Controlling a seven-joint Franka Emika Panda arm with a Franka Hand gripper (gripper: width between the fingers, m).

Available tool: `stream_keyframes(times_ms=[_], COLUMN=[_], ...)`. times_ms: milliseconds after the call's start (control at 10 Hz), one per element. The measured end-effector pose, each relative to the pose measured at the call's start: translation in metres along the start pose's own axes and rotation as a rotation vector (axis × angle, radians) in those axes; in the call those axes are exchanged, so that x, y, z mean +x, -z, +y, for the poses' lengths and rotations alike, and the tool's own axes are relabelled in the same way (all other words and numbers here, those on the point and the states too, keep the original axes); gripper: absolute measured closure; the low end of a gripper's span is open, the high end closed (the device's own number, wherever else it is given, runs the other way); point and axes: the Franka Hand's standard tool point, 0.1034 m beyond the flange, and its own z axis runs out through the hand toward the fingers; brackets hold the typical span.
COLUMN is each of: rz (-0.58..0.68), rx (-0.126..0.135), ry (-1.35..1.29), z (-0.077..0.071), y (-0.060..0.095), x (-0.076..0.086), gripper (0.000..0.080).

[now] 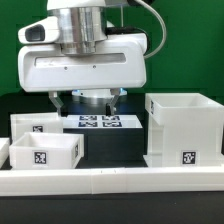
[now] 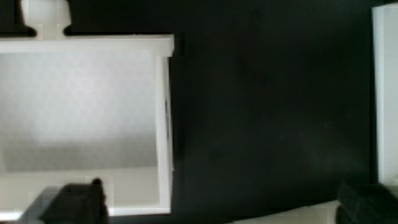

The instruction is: Assemble drawer

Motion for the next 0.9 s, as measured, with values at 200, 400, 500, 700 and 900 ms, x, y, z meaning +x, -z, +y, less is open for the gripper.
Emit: stream_keyframes(times_ms=[200, 400, 500, 700, 900], rz=[0.022, 0.033, 0.035, 0.020, 0.001], rx=[-0.026, -0.044, -0.050, -0.058, -0.060], ry=[0.016, 0.030, 0.025, 0.025, 0.019], z=[0.014, 0.022, 0.025, 0.029, 0.032], y=[-0.024, -0.042, -0.050, -0.065, -0.074], x=[-0.008, -0.012, -0.013, -0.018, -0.027], gripper=[0.0151, 0.0151, 0.0151, 0.0151, 0.0151])
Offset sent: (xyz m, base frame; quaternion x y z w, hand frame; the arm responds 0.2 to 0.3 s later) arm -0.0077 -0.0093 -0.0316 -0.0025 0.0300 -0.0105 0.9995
